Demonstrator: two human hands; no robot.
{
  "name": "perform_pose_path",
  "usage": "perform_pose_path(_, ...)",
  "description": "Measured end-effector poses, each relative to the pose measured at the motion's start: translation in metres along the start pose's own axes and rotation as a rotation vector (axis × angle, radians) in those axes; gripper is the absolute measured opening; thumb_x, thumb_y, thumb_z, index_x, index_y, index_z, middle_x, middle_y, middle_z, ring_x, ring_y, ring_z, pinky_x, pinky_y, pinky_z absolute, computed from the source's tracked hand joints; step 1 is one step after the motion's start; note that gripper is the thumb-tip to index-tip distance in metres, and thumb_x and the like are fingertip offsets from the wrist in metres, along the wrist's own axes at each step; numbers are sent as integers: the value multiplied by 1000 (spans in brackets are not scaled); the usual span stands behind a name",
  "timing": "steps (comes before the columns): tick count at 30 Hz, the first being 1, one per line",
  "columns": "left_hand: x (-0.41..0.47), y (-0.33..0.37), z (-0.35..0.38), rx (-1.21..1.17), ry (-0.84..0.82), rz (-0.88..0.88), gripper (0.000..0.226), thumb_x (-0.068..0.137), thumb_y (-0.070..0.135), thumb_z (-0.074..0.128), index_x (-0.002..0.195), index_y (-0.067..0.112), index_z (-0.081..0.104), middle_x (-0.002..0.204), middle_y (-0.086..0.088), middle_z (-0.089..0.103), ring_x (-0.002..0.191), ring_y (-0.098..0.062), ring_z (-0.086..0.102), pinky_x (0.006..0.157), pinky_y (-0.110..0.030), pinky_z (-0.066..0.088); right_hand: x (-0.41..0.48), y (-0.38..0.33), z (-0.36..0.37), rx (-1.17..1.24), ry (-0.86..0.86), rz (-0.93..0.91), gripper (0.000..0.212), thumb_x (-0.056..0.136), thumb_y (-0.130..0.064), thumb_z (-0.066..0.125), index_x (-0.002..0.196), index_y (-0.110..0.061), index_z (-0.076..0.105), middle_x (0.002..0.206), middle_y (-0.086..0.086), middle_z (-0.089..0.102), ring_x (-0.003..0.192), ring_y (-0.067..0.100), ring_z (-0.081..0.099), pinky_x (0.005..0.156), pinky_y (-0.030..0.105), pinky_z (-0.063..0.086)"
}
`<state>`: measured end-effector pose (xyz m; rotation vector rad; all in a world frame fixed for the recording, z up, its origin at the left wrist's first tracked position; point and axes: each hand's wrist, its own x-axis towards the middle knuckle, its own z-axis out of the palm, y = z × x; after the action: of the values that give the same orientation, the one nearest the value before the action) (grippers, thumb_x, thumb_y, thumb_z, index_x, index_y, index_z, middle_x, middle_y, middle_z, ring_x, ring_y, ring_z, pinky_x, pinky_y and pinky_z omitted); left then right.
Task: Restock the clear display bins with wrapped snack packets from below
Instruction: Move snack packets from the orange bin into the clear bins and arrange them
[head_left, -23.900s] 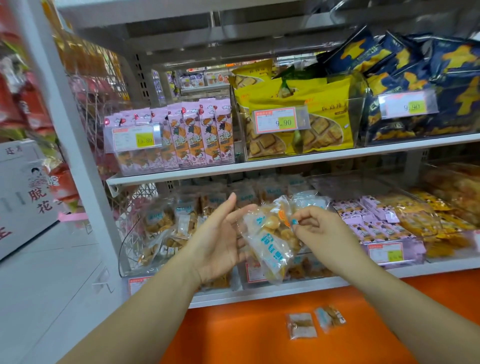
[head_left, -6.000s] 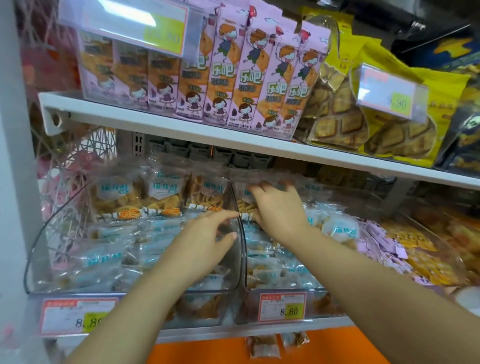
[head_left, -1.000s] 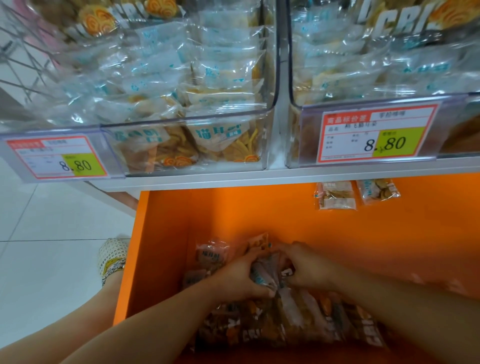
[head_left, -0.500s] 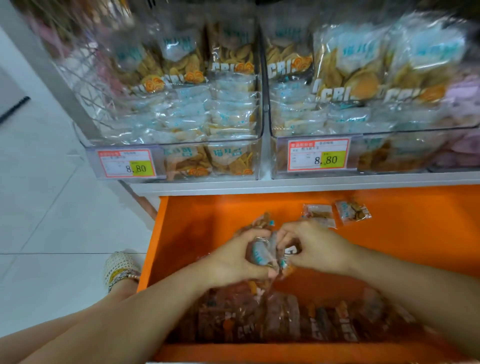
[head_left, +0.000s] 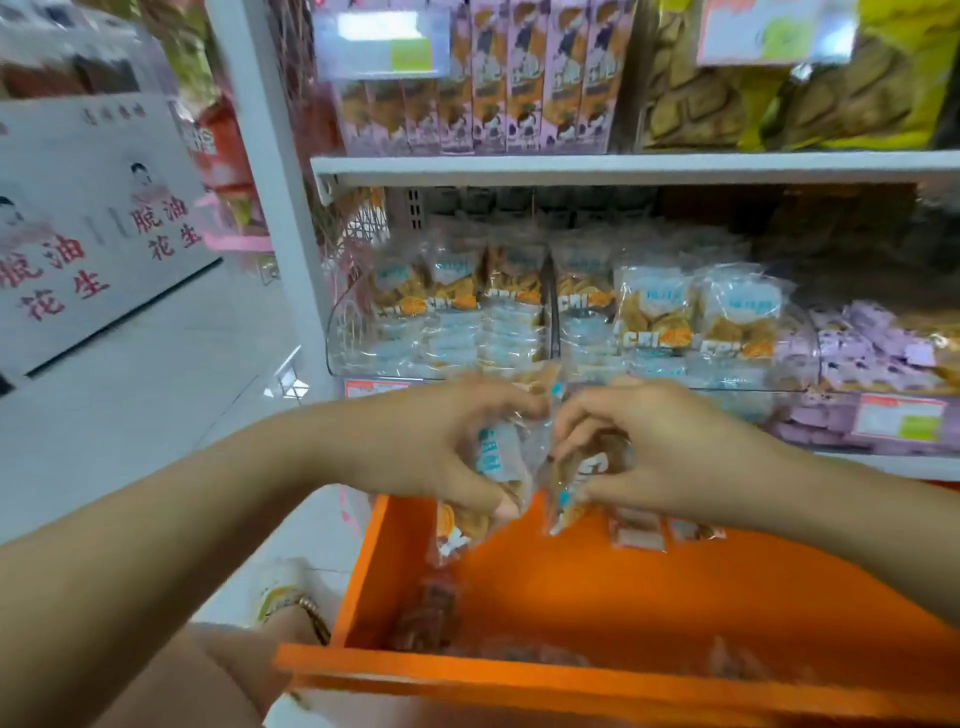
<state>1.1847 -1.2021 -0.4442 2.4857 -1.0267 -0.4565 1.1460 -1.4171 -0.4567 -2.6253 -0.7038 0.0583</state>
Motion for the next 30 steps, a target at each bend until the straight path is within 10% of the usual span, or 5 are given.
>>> perform_pose_path(7,6,-21,-46,125,423,-14,80,73,38,77,137,48,31,151,26,1,130,-1,30,86,-9,39,69,-7,-19,-58,427,-49,36,75,-19,75,105,-30,58,87,-22,52,100,5,46,82,18,44)
perform_pose_path(11,34,-57,-32,157,506,-125,82,76,35,76,142,41,29,155,17,-12,139,-16,29,101,-27,42,112,8,7,-12,427,5,38,79,-19,73,113,-27,57,87,-24,41,94,-2,36,84,4,36)
perform_pose_path(16,61,-104,-19,246,619,-258,75,84,34,69,144,42,24,155,11,-26,125,-24,51,86,-40,54,143,34,27,40,386,111,46,81,-21,72,122,-30,52,104,-19,44,101,-2,43,101,21,40)
perform_pose_path(25,78,-126,-19,271,790,-281,44,91,27,60,133,31,50,155,-1,20,128,-29,43,95,-43,46,149,34,23,265,532,171,37,83,-27,71,117,-29,59,113,-16,60,103,-2,51,82,-1,35)
perform_pose_path(30,71,-83,-16,-159,878,15,42,95,26,53,136,30,47,127,18,51,112,1,51,94,-22,43,133,27,4,750,573,230,16,87,-22,65,103,-19,65,100,0,71,87,13,70,75,33,59)
